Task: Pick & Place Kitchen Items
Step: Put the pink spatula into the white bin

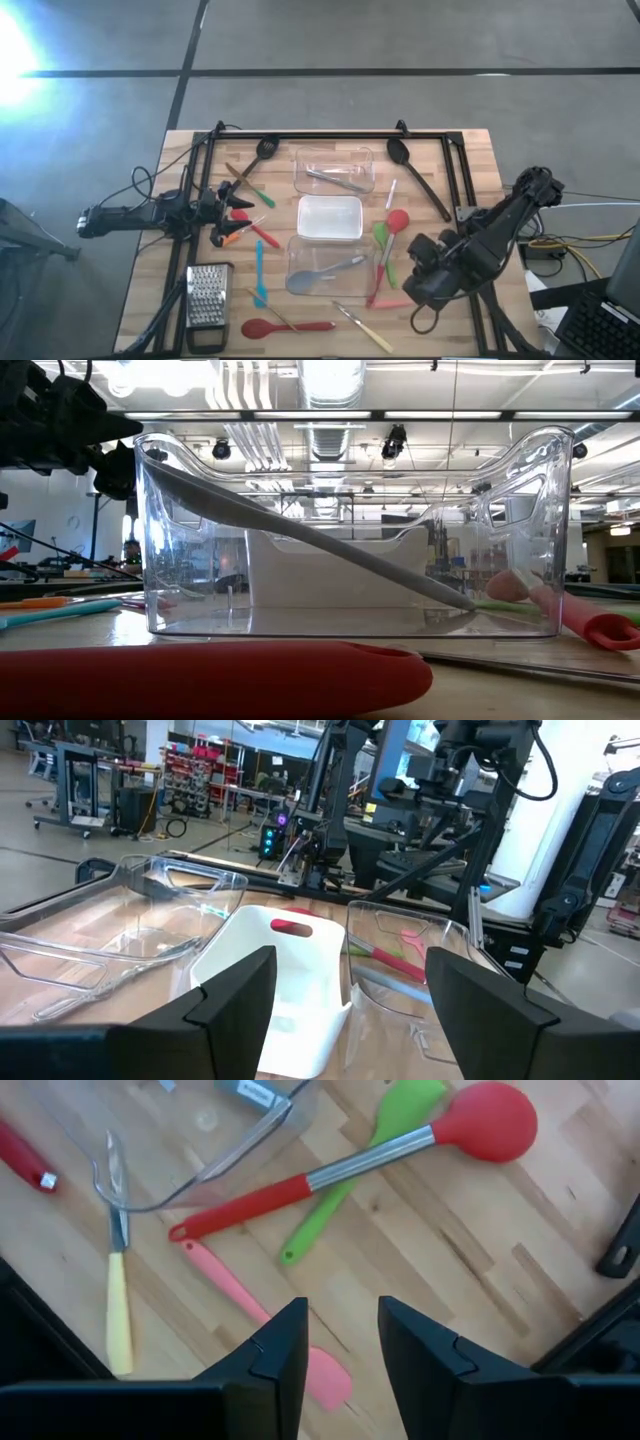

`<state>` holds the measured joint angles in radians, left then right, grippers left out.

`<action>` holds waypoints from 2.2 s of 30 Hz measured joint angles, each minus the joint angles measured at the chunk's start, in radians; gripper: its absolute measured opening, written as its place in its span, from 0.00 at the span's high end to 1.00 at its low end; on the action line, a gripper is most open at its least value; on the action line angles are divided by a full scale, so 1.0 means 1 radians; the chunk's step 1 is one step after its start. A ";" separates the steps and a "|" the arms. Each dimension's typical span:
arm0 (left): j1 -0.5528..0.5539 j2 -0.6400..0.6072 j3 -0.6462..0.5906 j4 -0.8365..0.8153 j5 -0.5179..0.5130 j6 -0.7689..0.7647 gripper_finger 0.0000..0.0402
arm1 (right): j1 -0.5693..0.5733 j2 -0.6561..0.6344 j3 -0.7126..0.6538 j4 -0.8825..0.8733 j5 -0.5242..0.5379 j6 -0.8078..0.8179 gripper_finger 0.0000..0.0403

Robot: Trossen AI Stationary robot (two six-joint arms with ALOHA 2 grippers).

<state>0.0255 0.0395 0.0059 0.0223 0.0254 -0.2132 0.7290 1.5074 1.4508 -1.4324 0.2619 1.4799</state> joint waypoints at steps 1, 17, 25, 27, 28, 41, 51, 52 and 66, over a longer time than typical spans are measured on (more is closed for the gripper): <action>0.000 0.000 0.000 0.000 0.000 0.000 0.35 | 0.000 0.000 -0.001 0.001 -0.001 0.010 0.69; 0.000 0.000 0.000 0.000 0.000 0.000 0.35 | 0.035 0.059 -0.117 0.145 -0.221 0.086 0.56; 0.000 0.000 0.000 0.000 0.000 0.000 0.35 | 0.072 0.060 -0.246 0.361 -0.267 0.118 0.48; 0.000 0.000 0.000 0.000 0.000 0.000 0.35 | 0.084 0.060 -0.269 0.368 -0.273 0.132 0.45; 0.000 0.000 0.000 0.000 0.000 0.000 0.35 | 0.090 0.060 -0.281 0.369 -0.274 0.144 0.44; 0.000 0.000 0.000 0.000 0.000 0.000 0.35 | 0.167 0.058 -0.445 0.535 -0.289 0.282 0.31; 0.000 0.000 0.000 0.000 0.000 0.000 0.35 | 0.168 0.058 -0.530 0.602 -0.288 0.291 0.27; 0.000 0.000 0.000 0.000 0.000 0.000 0.35 | 0.168 0.058 -0.539 0.622 -0.288 0.296 0.27; 0.000 0.000 0.000 0.000 0.000 0.000 0.35 | 0.168 0.053 -0.683 0.813 -0.296 0.351 0.29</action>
<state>0.0257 0.0395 0.0059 0.0223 0.0253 -0.2134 0.8967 1.5604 0.7680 -0.6190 -0.0343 1.8307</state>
